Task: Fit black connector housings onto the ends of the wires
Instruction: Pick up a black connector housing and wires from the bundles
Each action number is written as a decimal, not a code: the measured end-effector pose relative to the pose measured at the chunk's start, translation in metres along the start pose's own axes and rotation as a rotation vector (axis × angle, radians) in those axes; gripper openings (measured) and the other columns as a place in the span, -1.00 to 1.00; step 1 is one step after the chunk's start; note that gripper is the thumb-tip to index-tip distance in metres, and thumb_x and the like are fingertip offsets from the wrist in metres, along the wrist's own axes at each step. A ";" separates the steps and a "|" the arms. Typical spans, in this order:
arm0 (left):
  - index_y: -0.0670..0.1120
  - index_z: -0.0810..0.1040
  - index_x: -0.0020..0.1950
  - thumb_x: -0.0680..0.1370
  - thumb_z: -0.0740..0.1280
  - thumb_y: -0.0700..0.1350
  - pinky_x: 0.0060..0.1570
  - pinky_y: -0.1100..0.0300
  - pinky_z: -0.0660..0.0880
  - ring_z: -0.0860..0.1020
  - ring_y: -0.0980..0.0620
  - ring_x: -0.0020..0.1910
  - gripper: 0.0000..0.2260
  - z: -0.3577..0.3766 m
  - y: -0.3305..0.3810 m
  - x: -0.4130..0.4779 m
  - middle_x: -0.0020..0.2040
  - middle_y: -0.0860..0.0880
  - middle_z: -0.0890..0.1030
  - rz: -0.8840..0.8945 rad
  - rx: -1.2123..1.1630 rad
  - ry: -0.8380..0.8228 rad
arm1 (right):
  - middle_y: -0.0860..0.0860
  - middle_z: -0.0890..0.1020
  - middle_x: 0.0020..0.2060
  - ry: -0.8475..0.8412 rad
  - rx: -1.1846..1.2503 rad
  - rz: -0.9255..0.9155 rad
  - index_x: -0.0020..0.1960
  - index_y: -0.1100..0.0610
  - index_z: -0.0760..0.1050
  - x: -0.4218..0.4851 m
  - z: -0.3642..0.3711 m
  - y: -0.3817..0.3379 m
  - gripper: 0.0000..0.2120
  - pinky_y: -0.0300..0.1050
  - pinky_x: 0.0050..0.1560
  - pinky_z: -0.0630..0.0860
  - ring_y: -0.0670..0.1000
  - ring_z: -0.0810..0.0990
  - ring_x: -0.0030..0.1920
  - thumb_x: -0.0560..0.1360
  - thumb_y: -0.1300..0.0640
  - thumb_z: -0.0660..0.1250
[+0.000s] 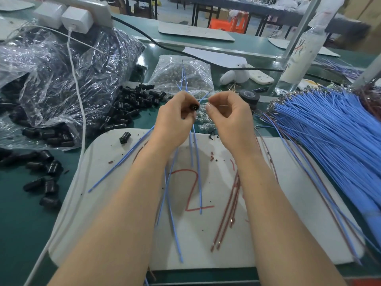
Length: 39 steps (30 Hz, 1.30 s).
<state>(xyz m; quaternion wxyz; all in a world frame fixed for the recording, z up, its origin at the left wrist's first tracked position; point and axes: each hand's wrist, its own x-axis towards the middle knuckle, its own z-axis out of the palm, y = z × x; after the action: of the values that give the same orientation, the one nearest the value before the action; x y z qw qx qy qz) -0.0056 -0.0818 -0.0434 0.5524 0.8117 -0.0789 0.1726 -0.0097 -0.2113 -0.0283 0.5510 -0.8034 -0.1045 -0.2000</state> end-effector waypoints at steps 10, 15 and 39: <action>-0.06 0.51 -0.03 0.51 0.28 -0.34 -0.03 0.44 0.46 0.59 0.13 -0.10 -0.81 -0.001 0.002 0.001 -0.16 0.10 0.60 0.002 0.006 -0.035 | 0.06 0.65 -0.13 0.012 -0.103 -0.117 -0.03 0.24 0.61 0.000 -0.001 -0.004 -0.89 -0.21 0.03 0.55 -0.03 0.63 -0.11 0.48 0.33 0.35; -0.14 0.56 0.06 0.53 0.27 -0.33 0.02 0.39 0.48 0.59 0.08 -0.06 -0.82 -0.001 0.006 -0.001 -0.10 0.03 0.62 0.010 0.044 -0.060 | 0.07 0.62 -0.13 -0.006 -0.215 -0.197 -0.04 0.23 0.63 -0.001 -0.001 -0.004 -0.86 -0.13 0.03 0.54 0.03 0.62 -0.10 0.48 0.37 0.32; -0.12 0.63 0.02 0.52 0.36 -0.21 -0.15 0.51 0.37 0.51 0.27 -0.25 -0.89 -0.002 0.007 -0.003 -0.20 0.04 0.63 0.034 0.153 -0.146 | -0.17 0.63 -0.27 -0.105 -0.111 0.010 -0.10 0.06 0.64 0.008 -0.018 0.009 -0.85 -0.43 -0.11 0.46 -0.30 0.58 -0.26 0.47 0.29 0.38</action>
<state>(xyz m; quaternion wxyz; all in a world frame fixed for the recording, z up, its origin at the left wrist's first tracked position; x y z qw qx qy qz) -0.0112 -0.0828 -0.0381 0.4785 0.8606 -0.1192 0.1276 -0.0028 -0.2311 -0.0265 0.5003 -0.8427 -0.1180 -0.1603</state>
